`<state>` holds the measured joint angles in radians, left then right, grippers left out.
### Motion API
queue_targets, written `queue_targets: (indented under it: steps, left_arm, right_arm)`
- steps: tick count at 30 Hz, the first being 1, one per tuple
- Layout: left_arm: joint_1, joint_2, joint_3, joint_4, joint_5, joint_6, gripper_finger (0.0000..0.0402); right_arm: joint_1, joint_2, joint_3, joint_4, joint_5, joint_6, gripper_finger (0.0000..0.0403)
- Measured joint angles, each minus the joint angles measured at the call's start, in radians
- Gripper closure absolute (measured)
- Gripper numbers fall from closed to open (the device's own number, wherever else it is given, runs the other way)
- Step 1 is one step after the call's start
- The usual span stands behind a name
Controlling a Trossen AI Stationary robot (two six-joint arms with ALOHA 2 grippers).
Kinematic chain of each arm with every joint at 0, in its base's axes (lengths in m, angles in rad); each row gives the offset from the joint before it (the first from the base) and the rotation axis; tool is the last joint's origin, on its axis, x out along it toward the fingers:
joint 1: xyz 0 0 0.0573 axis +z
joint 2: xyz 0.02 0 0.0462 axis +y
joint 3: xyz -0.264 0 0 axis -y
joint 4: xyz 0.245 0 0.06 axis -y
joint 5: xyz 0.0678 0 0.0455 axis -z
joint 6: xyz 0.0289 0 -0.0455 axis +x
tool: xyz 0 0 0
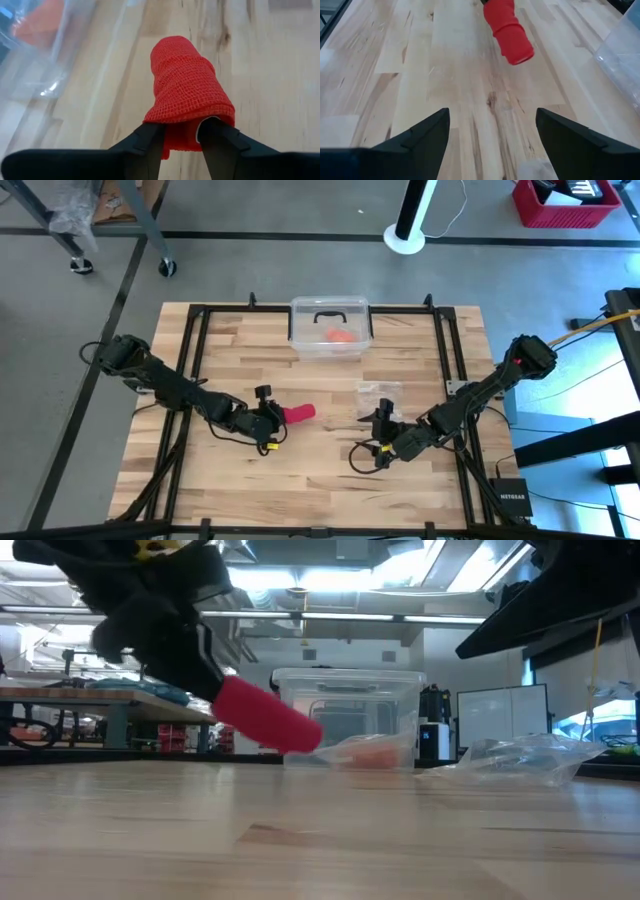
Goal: Roll bandage
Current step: Roll the red bandage
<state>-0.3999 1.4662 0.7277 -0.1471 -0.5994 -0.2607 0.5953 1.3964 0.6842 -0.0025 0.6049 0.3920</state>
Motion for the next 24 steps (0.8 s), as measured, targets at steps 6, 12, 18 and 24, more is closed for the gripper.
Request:
queue_targets:
  steps: [6, 12, 18, 24]
  left_arm:
    - [-0.013, -0.002, 0.014, -0.094, 0.001, -0.03, 0.0295]
    - [-0.001, 0.009, 0.048, -0.04, 0.0, -0.034, 0.0295]
    - [0.011, 0.029, 0.047, -0.048, 0.009, -0.153, 0.0282]
    - [0.011, 0.024, 0.091, -0.04, 0.093, -0.095, 0.0276]
  right_arm:
    - [0.0, 0.0, 0.0, 0.0, -0.009, 0.001, 0.0107]
    - [0.0, 0.0, 0.0, -0.001, -0.014, 0.0, 0.0107]
    - [0.0, 0.0, 0.0, 0.0, -0.014, 0.003, 0.0107]
    - [-0.014, 0.018, 0.001, 0.065, 0.012, -0.012, 0.0107]
